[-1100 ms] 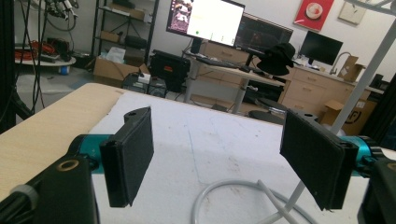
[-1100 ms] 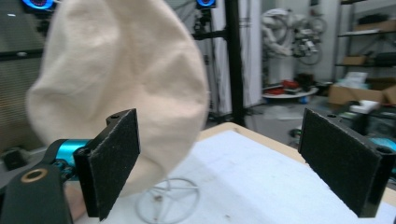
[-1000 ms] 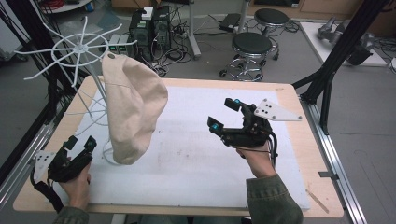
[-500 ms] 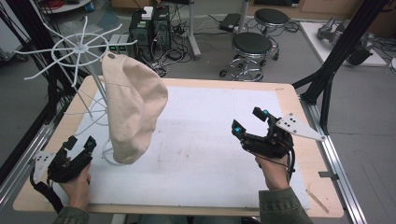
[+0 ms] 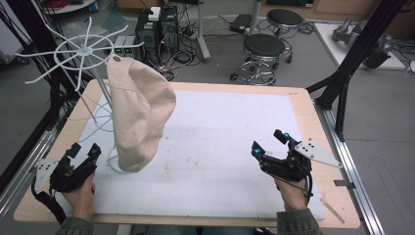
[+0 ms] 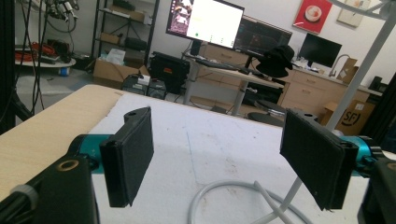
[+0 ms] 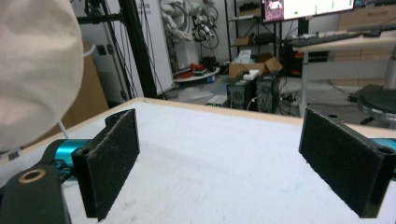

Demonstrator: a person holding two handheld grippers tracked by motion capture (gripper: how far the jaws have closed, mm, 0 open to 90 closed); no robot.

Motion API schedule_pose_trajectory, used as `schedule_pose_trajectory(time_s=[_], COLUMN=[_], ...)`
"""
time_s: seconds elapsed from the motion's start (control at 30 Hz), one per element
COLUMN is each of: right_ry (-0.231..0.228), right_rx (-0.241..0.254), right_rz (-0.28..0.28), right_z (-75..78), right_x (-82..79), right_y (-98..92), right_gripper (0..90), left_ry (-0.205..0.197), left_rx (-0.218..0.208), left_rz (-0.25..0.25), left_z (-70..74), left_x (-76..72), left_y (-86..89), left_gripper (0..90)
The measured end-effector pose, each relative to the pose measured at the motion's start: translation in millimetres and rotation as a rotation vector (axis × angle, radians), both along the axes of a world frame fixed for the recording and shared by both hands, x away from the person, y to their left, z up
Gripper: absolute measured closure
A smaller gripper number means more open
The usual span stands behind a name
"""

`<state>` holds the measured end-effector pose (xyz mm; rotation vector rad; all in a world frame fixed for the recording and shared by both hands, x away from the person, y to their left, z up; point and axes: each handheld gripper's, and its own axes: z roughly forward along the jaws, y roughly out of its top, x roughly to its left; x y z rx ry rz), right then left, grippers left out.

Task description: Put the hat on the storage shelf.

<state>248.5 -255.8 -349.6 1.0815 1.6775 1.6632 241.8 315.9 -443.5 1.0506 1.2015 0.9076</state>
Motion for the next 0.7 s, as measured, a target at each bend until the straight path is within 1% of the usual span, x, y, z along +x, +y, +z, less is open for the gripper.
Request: schedule_pose_trajectory(time_s=[0.03,0.07,0.13,0.17,0.2,0.23,0.27,0.3,0.37,0.43,0.47,0.5,0.53,0.6,0.63,0.67,0.7], right_ry=[0.0,0.012,0.022,0.032,0.045,0.05,0.05,0.073,0.083,0.097,0.097,0.102,0.101,0.101,0.101,0.097,0.093], right_rx=[0.0,-0.007,-0.007,0.003,0.025,0.039,0.039,0.033,0.007,-0.002,-0.002,-0.006,-0.019,-0.023,-0.023,-0.028,-0.021], right_rz=[0.0,-0.002,0.001,0.011,0.022,0.022,0.022,-0.006,-0.051,-0.101,-0.101,-0.136,-0.204,-0.279,-0.279,-0.351,-0.381], right_z=[0.0,-8.5,-17.0,-21.2,-25.5,-29.9,-29.9,-37.5,-44.4,-50.1,-50.1,-52.8,-57.6,-62.2,-62.2,-65.5,-66.5], right_x=[0.0,-0.3,-0.9,-0.8,-0.8,-0.3,-0.3,0.0,0.4,0.3,0.3,0.2,0.9,2.2,2.2,2.9,2.9], right_y=[0.0,-3.2,-6.2,-8.1,-10.6,-13.2,-13.2,-18.1,-24.2,-30.8,-30.8,-33.8,-40.1,-44.8,-44.8,-49.3,-51.4], right_gripper=[11.4,11.4,11.4,11.4,11.4,11.4,11.4,11.5,11.4,11.4,11.4,11.4,11.4,11.4,11.4,11.4,11.5], left_ry=[0.0,-0.001,0.001,0.003,0.004,0.004,0.004,0.003,0.002,0.004,0.004,0.004,0.005,0.005,0.005,0.004,0.004], left_rx=[0.0,0.004,0.004,0.001,0.002,0.003,0.003,0.002,0.0,0.005,0.004,0.004,0.004,0.004,0.005,0.005,0.006], left_rz=[0.0,0.0,0.0,0.0,0.0,0.0,-0.001,-0.001,-0.001,-0.003,-0.003,-0.002,-0.002,-0.001,0.0,0.0,0.0], left_z=[0.0,0.0,-0.3,-0.5,-0.6,-0.7,-0.7,-0.7,-0.6,-0.6,-0.7,-0.8,-0.8,-0.8,-0.8,-0.7,-0.7], left_x=[0.0,-0.2,-0.1,-0.1,0.0,0.0,-0.2,-0.3,-1.0,-1.5,-1.4,-1.4,-1.3,-1.3,-1.3,-1.4,-1.4], left_y=[0.0,0.3,0.4,0.3,0.3,0.2,0.0,-0.3,-1.0,-1.2,-1.3,-1.3,-1.2,-1.2,-1.3,-1.3,-1.5], left_gripper=[25.9,25.9,25.9,25.9,25.9,25.9,25.9,25.9,25.9,25.9,25.9,25.9,25.9,25.8,25.8,25.8,25.8])
